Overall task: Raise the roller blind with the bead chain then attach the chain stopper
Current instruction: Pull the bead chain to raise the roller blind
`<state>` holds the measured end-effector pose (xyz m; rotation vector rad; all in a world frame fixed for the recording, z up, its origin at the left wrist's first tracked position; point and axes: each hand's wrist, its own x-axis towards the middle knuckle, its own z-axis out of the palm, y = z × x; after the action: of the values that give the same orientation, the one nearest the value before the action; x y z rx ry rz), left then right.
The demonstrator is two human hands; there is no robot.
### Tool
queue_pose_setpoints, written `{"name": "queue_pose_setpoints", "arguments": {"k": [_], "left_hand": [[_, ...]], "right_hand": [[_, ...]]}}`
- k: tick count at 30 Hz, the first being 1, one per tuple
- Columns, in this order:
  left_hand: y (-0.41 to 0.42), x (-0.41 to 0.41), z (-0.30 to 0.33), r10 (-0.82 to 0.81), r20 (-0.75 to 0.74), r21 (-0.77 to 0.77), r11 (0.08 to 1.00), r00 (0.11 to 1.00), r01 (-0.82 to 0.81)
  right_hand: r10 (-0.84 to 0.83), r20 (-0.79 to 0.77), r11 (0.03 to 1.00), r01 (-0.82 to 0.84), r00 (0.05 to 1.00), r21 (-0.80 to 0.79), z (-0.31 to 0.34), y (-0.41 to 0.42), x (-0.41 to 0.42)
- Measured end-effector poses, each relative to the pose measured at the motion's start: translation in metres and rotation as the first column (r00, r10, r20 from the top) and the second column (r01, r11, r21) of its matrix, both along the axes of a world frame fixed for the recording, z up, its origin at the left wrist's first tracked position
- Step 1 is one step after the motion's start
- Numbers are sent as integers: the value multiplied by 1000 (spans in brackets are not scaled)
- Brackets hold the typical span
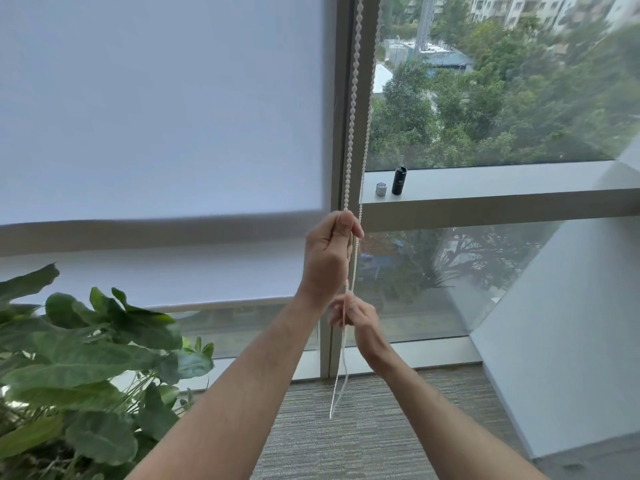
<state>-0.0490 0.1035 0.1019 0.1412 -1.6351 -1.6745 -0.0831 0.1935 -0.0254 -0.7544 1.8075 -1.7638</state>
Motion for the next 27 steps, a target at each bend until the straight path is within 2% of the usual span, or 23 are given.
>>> {"name": "queue_pose_setpoints", "arguments": {"k": [2,6,10,14,19,24,27], "left_hand": [[5,2,-11,-7,21,17,1000,1000,6],[15,5,-41,-55,56,77,996,997,51],[16,14,-67,-54,129,96,994,990,42],[13,26,-97,-54,232,89,995,971,34],[12,37,-128,-49,352,94,995,935,17],[9,49,-147,-205,466,131,978,861,161],[-4,49,-140,-192,499,138,980,845,142]], "right_hand": [[-29,-34,999,27,999,-40,21,-3,-9],[-115,-20,963,107,993,-247,89,-15,-22],[-2,-44,895,-18,999,-446,157,-25,-25],[52,-89,836,-92,995,-541,204,-36,-20],[-86,-96,854,24,992,-520,188,-50,-2],[-192,-143,872,102,971,-479,146,-42,5],[-216,-150,884,128,965,-449,126,-38,7]]}}
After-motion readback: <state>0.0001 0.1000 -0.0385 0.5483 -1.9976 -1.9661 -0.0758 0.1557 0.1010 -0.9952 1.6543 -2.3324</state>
